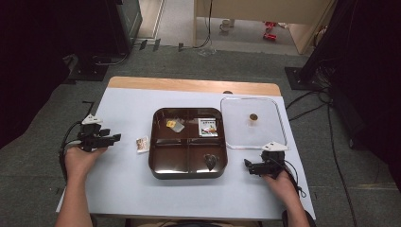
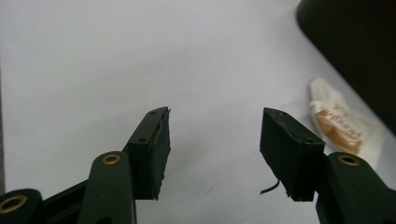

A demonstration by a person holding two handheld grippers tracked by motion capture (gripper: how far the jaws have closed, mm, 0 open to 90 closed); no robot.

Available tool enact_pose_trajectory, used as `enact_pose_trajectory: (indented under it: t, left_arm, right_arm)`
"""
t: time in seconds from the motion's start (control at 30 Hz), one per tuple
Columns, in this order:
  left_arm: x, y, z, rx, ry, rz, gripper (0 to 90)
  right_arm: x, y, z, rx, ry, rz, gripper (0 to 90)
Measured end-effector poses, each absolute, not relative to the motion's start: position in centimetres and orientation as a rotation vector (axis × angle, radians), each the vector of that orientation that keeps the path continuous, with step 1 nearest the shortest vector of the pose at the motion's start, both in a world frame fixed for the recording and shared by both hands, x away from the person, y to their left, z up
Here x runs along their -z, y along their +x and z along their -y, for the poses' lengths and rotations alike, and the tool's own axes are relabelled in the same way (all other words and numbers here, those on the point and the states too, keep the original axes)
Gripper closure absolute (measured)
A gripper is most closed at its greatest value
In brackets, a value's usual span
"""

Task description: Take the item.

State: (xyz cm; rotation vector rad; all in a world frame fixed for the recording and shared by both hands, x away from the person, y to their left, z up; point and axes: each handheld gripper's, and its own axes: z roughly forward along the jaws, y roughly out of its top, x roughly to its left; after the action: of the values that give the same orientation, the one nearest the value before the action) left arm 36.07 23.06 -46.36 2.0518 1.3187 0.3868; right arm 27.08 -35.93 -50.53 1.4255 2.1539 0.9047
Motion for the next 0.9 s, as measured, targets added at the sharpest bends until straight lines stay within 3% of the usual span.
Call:
enact_pose_trajectory:
  t: [0.53, 0.6, 0.7, 0.9]
  left_arm:
    - [48.1, 36.4, -22.9, -0.461, 2.116, -1.344, 44.0]
    - [48.2, 36.4, -22.9, -0.443, 2.099, -1.343, 37.3]
    - [48.3, 36.2, -22.7, -0.467, 2.112, -1.326, 34.3]
    - [48.8, 35.6, -22.8, -0.513, 2.065, -1.302, 34.0]
  right_arm:
    - [50.5, 27.1, 35.9, -0.903, 1.421, -2.154, 0.0]
    - [50.5, 27.1, 35.9, -0.904, 1.424, -2.155, 0.0]
    - [50.5, 27.1, 35.9, -0.904, 1.423, -2.155, 0.0]
    - [50.5, 27.1, 35.9, -0.904, 1.424, -2.155, 0.0]
